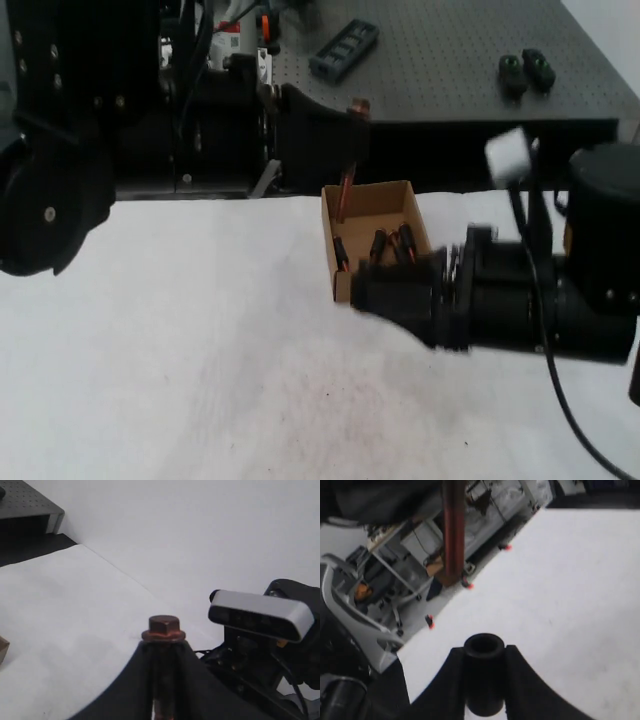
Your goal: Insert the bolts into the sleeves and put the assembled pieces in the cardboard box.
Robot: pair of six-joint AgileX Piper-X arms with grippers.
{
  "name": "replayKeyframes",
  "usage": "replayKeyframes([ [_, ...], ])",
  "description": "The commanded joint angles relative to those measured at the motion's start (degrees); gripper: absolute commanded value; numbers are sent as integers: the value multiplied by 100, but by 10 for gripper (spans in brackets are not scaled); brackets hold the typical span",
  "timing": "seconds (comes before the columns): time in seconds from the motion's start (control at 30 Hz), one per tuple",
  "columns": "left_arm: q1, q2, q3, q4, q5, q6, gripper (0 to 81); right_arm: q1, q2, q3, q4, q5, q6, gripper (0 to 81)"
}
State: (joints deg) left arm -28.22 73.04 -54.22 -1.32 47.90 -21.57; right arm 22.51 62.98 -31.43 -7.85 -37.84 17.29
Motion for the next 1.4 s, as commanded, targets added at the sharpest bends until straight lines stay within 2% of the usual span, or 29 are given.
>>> replayKeyframes([
  [0.0, -78, -7, -31, -220, 84, -75, 7, 34, 228, -31, -1116, 257, 862, 23],
  [0.13, -200, -7, -31, -224, 72, -26, 7, 34, 370, -28, -1357, 164, 970, 23],
  [0.27, -199, -7, -31, -224, -148, -25, 7, 34, 342, -28, -1417, 5, 970, 23],
  [0.63, -199, -7, -31, -224, -147, 65, 7, 34, 342, -28, -1872, -474, 1226, 23],
  [0.87, -199, -7, -31, -224, -81, 64, 7, 34, 342, -28, -2040, -227, 1226, 23],
  [1.03, -199, -7, -31, -212, 114, 64, 7, 34, 342, -28, -2145, 243, 1226, 23],
  [1.23, -199, -7, -31, -180, 116, 64, 7, 34, 342, -28, -2427, 208, 1226, 23],
  [1.37, -199, -7, -31, -181, 116, 81, 7, 34, 342, -28, -2427, -189, 1226, 23],
])
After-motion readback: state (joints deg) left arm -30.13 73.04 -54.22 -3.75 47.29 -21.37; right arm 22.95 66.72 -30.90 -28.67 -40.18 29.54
